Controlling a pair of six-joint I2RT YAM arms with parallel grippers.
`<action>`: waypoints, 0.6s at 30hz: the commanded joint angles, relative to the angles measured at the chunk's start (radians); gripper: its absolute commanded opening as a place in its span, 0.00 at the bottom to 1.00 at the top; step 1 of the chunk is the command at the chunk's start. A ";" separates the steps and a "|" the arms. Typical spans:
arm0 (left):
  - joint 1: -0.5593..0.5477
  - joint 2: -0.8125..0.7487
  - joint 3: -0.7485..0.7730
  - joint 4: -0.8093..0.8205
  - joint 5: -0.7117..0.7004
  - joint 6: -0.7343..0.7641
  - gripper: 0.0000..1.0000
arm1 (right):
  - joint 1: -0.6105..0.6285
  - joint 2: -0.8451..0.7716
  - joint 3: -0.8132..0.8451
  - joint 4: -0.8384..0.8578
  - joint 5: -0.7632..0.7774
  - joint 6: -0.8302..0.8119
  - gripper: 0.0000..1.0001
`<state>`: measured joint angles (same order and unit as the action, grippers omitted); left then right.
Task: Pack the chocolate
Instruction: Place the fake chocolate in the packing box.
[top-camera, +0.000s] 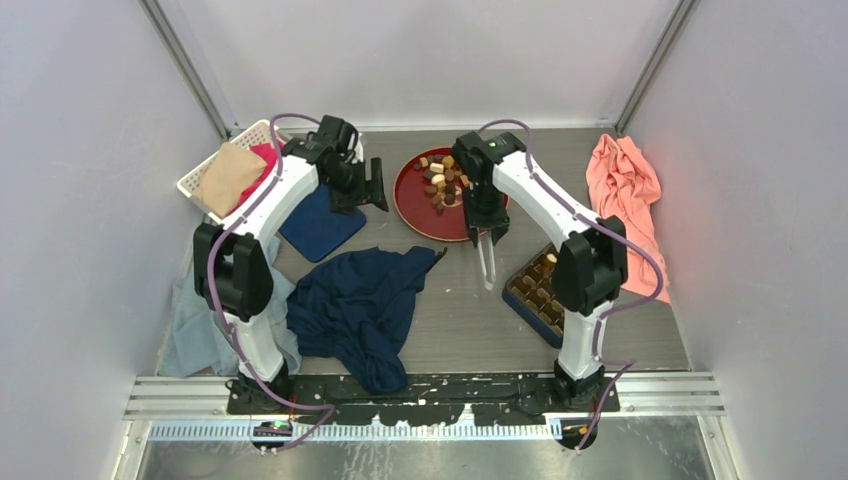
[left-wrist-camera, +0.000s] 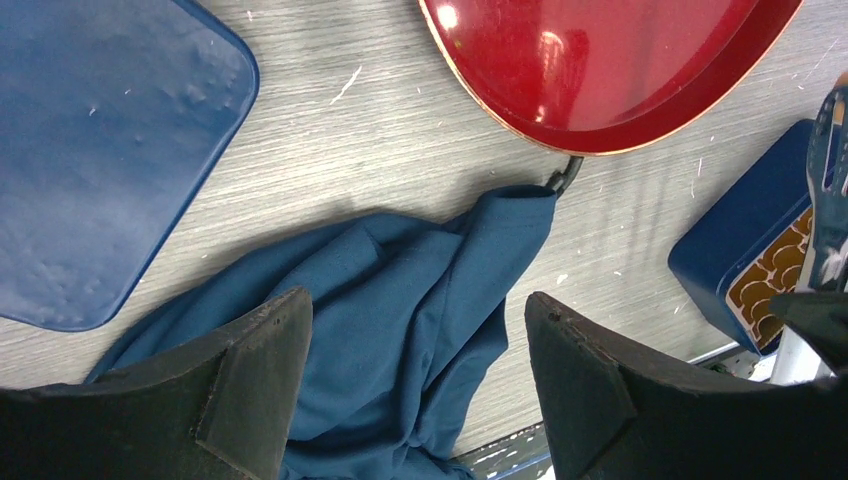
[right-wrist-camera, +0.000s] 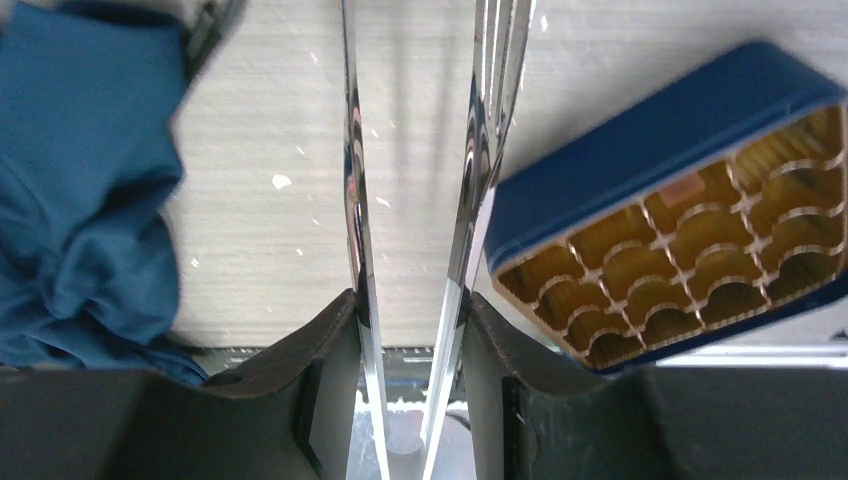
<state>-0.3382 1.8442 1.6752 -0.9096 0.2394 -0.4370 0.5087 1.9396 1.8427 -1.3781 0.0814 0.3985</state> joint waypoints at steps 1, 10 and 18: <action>0.007 0.009 0.046 0.021 0.012 0.014 0.78 | -0.001 -0.144 -0.112 -0.050 0.046 0.058 0.28; 0.007 0.079 0.136 0.006 0.025 0.013 0.79 | -0.008 -0.411 -0.364 -0.085 0.059 0.141 0.28; 0.007 0.126 0.199 -0.012 0.024 0.009 0.78 | -0.008 -0.569 -0.561 -0.088 0.013 0.242 0.27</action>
<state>-0.3382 1.9678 1.8256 -0.9184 0.2459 -0.4370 0.5037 1.4303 1.3392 -1.4586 0.1131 0.5602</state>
